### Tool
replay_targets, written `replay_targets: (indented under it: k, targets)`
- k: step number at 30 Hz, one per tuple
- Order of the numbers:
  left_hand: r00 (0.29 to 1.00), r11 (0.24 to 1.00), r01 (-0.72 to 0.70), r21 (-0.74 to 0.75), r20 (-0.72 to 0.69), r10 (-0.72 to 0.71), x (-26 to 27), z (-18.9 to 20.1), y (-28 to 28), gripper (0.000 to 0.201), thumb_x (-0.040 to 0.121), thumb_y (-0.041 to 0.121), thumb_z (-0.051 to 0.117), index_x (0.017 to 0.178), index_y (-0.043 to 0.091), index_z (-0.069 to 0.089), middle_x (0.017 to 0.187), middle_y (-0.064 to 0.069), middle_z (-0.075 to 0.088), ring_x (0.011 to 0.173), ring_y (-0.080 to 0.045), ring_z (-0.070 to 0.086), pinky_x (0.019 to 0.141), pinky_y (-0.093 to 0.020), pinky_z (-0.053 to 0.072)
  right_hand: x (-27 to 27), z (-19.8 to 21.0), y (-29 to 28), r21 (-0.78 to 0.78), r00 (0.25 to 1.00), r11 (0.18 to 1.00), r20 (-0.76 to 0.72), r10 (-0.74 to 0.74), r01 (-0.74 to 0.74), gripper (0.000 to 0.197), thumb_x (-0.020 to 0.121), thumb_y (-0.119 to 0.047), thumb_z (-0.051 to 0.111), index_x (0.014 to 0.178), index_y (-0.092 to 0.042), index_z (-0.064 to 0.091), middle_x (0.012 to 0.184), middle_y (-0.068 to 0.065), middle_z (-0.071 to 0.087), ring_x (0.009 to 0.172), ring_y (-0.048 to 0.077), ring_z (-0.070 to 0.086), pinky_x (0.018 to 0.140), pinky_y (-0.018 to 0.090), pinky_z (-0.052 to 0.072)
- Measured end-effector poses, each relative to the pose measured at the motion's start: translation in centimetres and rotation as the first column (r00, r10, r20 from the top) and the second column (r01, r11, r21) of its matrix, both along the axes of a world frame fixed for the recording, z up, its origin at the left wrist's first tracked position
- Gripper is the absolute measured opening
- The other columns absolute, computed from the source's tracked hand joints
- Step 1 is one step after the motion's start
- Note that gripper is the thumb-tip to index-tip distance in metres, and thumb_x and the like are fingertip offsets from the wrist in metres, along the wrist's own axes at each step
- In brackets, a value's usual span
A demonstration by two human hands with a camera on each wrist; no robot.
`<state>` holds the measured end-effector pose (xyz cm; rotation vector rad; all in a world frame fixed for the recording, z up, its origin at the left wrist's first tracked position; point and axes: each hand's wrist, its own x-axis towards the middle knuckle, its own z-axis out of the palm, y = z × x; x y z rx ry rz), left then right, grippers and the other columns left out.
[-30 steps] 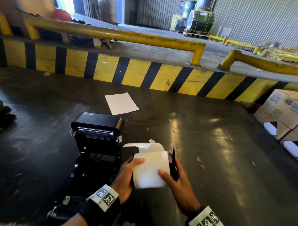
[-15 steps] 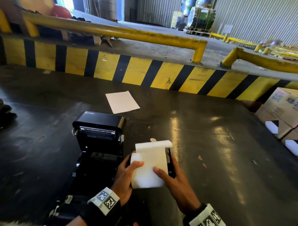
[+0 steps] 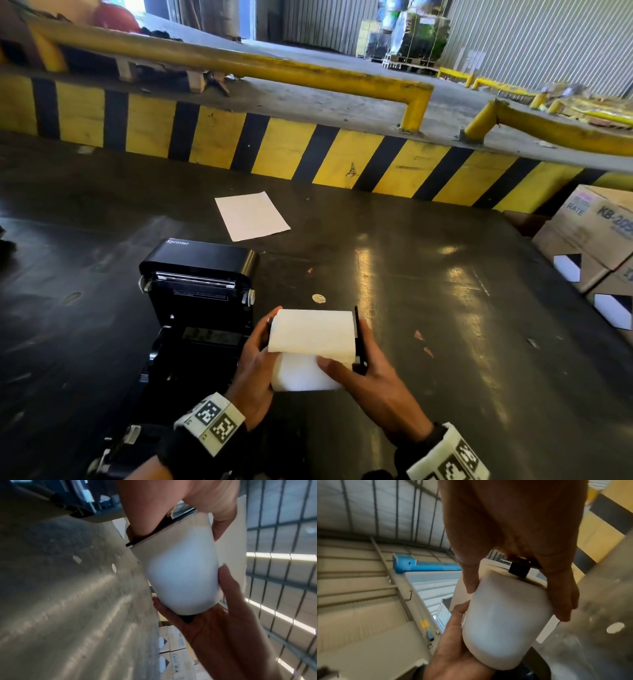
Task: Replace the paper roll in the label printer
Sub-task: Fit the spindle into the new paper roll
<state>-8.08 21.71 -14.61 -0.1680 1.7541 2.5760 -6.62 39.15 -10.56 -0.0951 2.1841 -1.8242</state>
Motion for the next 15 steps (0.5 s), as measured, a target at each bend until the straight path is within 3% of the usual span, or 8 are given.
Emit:
replay_targets:
  k: [2,3,4,6,8,10,12,15]
  targets:
    - [0.998,0.996,0.013,0.086,0.058,-0.018,-0.1,0.3,0.1,0.078,0.062,0.044,0.071,0.133,0.018,0.048,0.123,-0.013,0.062,0.106,-0.03,0.063,0.066,-0.033,0.059,-0.1,0.2,0.1,0.023,0.998,0.999,-0.058,0.034,-0.033,0.104,0.075,-0.036,0.075,0.146,-0.043,-0.001,0.14,-0.016,0.036,0.113,-0.006,0.046,0.082,0.004,0.047]
    - [0.995,0.99,0.028,0.136,0.09,-0.04,-0.1,0.4,0.1,0.069,0.067,0.038,0.068,0.13,0.016,0.051,0.121,-0.016,0.063,0.105,-0.032,0.064,0.068,-0.037,0.059,-0.1,0.3,0.2,0.04,0.995,0.998,-0.094,0.044,-0.041,0.102,0.076,-0.033,0.074,0.144,-0.046,-0.001,0.14,-0.02,0.034,0.115,-0.009,0.042,0.081,0.001,0.045]
    - [0.99,0.981,0.042,0.19,0.122,-0.066,-0.2,0.6,0.2,0.062,0.07,0.035,0.069,0.126,0.015,0.054,0.119,-0.018,0.064,0.104,-0.034,0.064,0.072,-0.043,0.058,-0.2,0.5,0.1,0.06,0.989,0.997,-0.135,0.053,-0.045,0.101,0.076,-0.034,0.074,0.143,-0.049,0.0,0.141,-0.023,0.031,0.123,-0.008,0.039,0.089,0.004,0.045]
    - [0.979,0.964,0.053,0.261,0.178,-0.102,-0.4,0.7,0.2,0.053,0.071,0.033,0.063,0.12,0.015,0.059,0.115,-0.019,0.067,0.104,-0.036,0.064,0.082,-0.049,0.055,-0.2,0.7,0.1,0.127,0.976,0.991,-0.206,0.066,-0.04,0.107,0.068,-0.052,0.075,0.143,-0.053,-0.001,0.151,-0.023,0.023,0.141,0.006,0.025,0.11,0.029,0.039]
    - [0.97,0.951,0.059,0.302,0.21,-0.127,-0.8,0.5,0.3,0.05,0.073,0.032,0.059,0.12,0.016,0.06,0.115,-0.02,0.067,0.105,-0.037,0.063,0.085,-0.051,0.053,-0.2,0.6,0.1,0.201,0.971,0.978,-0.219,0.092,-0.047,0.117,0.059,-0.068,0.072,0.145,-0.049,-0.004,0.157,-0.015,0.015,0.145,0.012,0.016,0.115,0.044,0.031]
    - [0.955,0.935,0.051,0.35,0.258,-0.148,-1.0,0.2,0.5,0.053,0.073,0.031,0.062,0.124,0.015,0.058,0.119,-0.022,0.064,0.11,-0.04,0.06,0.091,-0.056,0.05,-0.5,0.5,0.5,0.203,0.976,0.978,-0.194,0.096,-0.056,0.114,0.063,-0.063,0.072,0.147,-0.042,-0.002,0.155,-0.01,0.022,0.14,0.011,0.029,0.113,0.037,0.036]
    - [0.949,0.918,0.05,0.393,0.267,-0.166,-1.3,0.1,0.5,0.053,0.073,0.03,0.063,0.124,0.014,0.057,0.12,-0.023,0.063,0.112,-0.041,0.058,0.095,-0.061,0.045,-0.7,0.7,0.9,0.057,0.991,0.996,-0.117,0.069,-0.063,0.084,0.081,-0.047,0.063,0.145,-0.038,0.011,0.147,-0.014,0.035,0.13,0.004,0.041,0.104,0.019,0.041]
    - [0.949,0.919,0.062,0.388,0.262,-0.174,-1.5,0.5,0.7,0.047,0.075,0.028,0.062,0.121,0.019,0.057,0.117,-0.02,0.064,0.109,-0.039,0.059,0.089,-0.06,0.049,-0.8,0.6,1.5,-0.134,1.0,0.991,-0.023,-0.016,0.013,0.062,0.085,-0.045,0.042,0.143,-0.038,0.024,0.153,-0.012,0.031,0.137,0.004,0.033,0.116,0.035,0.03]
